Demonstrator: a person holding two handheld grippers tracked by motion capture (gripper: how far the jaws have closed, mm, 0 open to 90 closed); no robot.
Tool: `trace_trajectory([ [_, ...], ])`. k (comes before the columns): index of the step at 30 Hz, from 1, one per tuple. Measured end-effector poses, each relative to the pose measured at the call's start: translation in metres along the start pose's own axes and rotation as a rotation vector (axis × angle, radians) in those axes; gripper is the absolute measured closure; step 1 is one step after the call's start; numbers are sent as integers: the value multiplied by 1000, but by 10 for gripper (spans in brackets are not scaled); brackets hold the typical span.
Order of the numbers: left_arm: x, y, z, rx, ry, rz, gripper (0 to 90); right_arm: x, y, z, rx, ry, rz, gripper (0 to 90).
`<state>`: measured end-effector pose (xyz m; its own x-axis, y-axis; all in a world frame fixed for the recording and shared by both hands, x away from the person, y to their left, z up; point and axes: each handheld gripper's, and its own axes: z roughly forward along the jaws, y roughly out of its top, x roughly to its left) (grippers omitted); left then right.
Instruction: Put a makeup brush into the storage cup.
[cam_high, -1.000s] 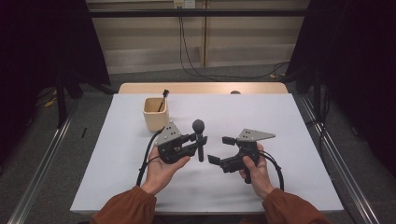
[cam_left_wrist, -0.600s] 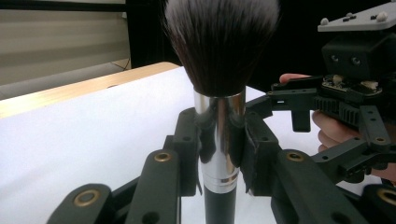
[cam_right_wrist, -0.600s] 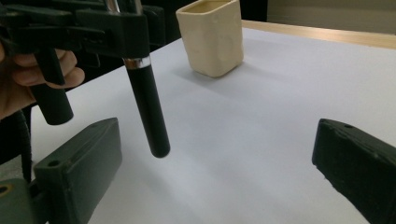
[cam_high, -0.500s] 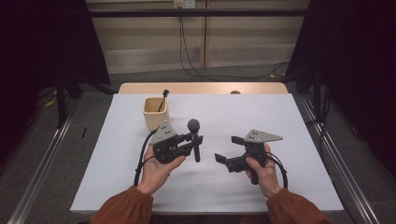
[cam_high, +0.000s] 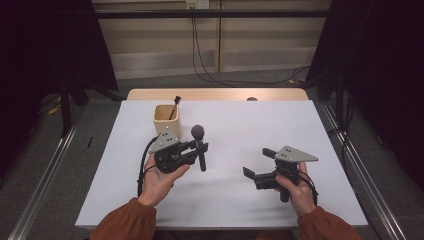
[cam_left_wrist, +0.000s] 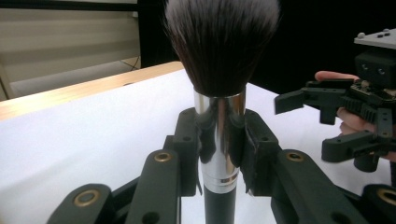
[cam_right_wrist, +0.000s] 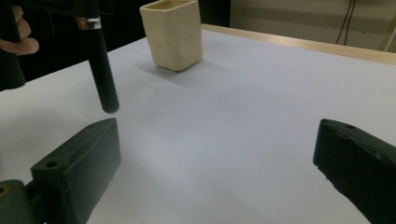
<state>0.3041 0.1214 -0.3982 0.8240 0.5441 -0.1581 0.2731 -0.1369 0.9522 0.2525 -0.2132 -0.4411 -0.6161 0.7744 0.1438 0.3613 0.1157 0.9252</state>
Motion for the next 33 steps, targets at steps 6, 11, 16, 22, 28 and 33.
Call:
trace_trajectory([
  [6, 7, 2, -9, -4, 20, 1, 710, -13, -5, -18, -27, -39, 12, 5],
  [11, 15, 3, -18, -13, 39, -6, 710, -18, -11, -35, -64, -78, -6, 3],
  [16, 20, 5, -25, -15, 57, -6, 710, -25, -17, -49, -78, -122, -12, 5],
  [22, 26, 8, -31, -13, 75, -4, 710, -27, -23, -58, -93, -153, 9, 0],
  [28, 32, 11, -37, -13, 82, -6, 710, -29, -31, -64, -95, -199, -7, 0],
  [33, 39, 15, -42, -19, 100, -12, 710, -34, -36, -67, -105, -203, -24, 0],
])
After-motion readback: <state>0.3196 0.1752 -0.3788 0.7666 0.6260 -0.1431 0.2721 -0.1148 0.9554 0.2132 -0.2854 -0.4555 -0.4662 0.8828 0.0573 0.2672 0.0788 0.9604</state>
